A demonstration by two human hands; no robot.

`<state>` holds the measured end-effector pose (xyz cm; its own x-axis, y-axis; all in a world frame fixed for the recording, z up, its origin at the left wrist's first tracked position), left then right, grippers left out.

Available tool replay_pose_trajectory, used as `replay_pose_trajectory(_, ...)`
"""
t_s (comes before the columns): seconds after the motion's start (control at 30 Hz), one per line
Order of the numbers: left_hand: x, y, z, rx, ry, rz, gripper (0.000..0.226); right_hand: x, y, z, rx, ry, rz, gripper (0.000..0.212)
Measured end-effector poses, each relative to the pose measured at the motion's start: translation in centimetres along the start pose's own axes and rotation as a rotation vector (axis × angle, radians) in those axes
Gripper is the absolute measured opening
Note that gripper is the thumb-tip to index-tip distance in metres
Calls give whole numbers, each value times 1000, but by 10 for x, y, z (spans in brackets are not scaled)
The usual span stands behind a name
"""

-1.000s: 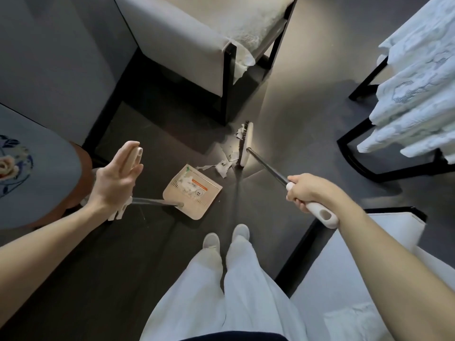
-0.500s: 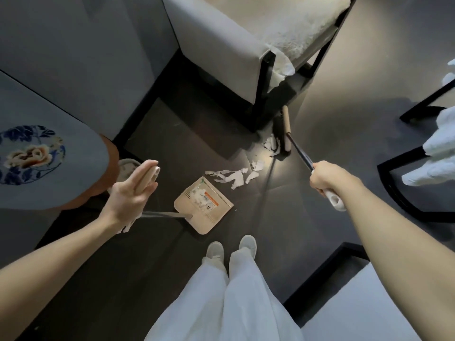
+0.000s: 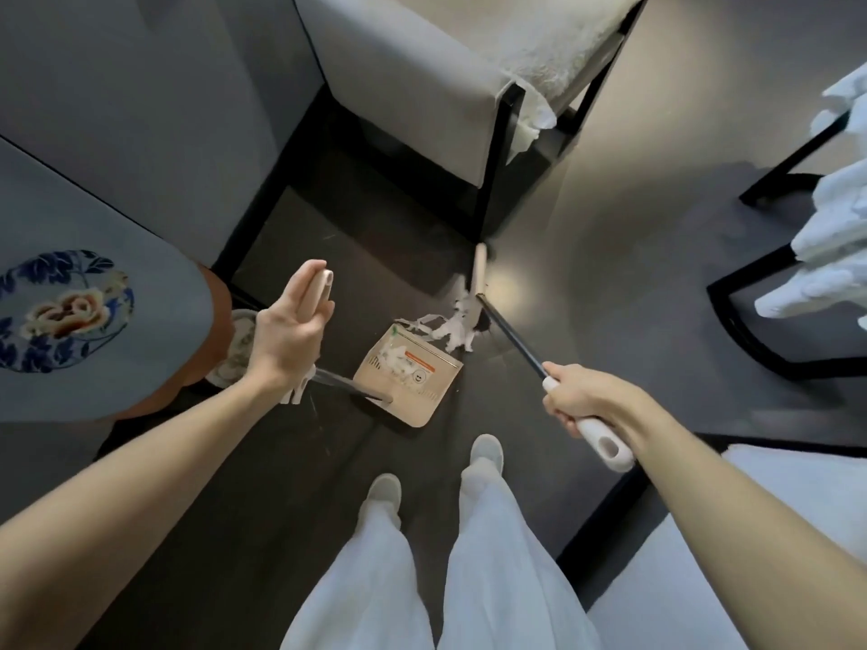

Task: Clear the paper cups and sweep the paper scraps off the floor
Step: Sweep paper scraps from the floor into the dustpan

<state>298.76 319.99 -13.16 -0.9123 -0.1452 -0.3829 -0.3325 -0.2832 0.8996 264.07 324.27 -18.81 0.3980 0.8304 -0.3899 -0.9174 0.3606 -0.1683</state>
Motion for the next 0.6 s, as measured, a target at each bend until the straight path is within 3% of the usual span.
replay_pose_trajectory(0.27, 3, 0, -9, 27, -147, 45, 40, 103, -28, 68, 26, -136, -261, 78)
replay_pose_trajectory(0.47, -16, -12, 12, 45, -235, 6, 42, 116, -16, 116, 58, -58, -496, 72)
replay_pose_trajectory(0.6, -32, -18, 34, 51, -247, -8, 38, 123, -4, 140, 73, -25, -529, 70)
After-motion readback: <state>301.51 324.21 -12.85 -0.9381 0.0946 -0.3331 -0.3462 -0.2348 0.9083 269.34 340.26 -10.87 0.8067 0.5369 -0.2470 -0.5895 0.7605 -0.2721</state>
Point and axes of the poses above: each hand's wrist, its own z-axis away from the middle knuckle, its own x-axis out of the palm, y = z × x, the point moved 6 cm from there along -z, towards the middle knuckle, and after that the axes turned 12 degrees about z, right-handed, at the moved point
